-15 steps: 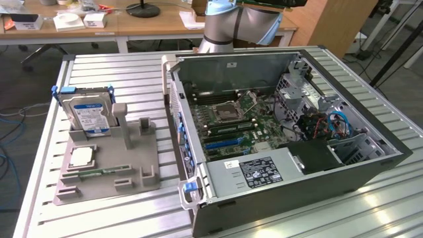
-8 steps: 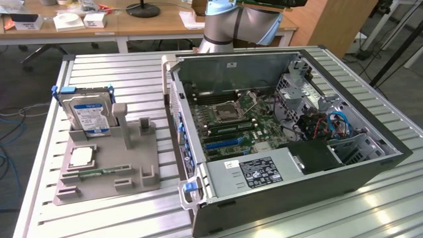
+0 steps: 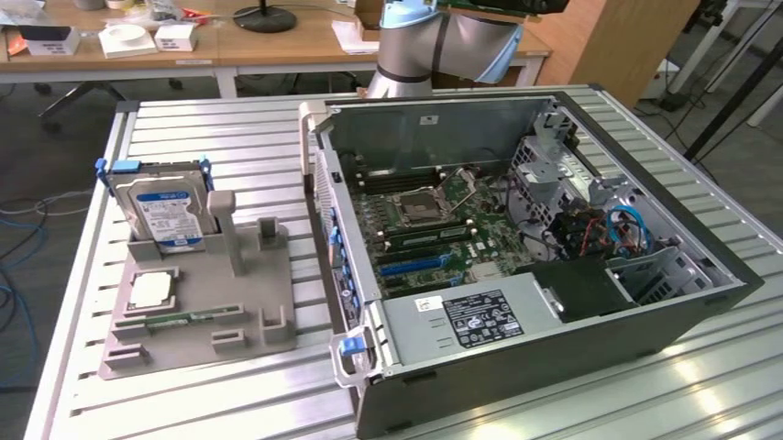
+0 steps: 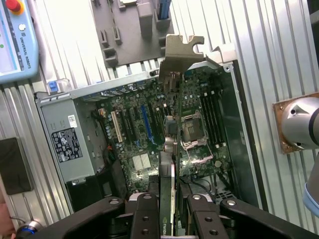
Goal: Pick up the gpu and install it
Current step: 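Insert the gpu into the slot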
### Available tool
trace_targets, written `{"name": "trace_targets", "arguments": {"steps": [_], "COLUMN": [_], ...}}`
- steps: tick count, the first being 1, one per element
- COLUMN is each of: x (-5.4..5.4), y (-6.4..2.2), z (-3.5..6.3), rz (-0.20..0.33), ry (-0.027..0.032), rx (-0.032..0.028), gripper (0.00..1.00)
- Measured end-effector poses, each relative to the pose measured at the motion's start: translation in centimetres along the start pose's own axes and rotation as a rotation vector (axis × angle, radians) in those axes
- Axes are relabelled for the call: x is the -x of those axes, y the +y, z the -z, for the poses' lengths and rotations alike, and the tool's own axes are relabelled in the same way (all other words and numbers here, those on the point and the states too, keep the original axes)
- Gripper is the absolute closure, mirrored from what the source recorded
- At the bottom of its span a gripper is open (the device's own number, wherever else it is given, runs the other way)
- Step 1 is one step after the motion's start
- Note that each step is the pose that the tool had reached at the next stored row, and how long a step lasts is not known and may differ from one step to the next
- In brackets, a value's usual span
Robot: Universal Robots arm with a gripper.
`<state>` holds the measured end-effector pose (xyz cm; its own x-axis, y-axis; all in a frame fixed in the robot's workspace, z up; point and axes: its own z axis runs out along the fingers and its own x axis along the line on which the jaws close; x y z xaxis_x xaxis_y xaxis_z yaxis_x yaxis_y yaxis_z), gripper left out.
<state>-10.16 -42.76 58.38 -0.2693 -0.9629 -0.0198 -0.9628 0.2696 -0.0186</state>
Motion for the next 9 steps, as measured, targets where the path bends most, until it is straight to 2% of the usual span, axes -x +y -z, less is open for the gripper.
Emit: {"name": "trace_targets", "arguments": {"steps": [5,9], "x": [-0.01,-0.01], "y": [0.01,0.01], "z": [-0.56,-0.60], "rz": [0.000,0.000], "ry": [-0.0001,0.0000], "rx": [0.0000,0.0001], "gripper": [0.74,0.74]}}
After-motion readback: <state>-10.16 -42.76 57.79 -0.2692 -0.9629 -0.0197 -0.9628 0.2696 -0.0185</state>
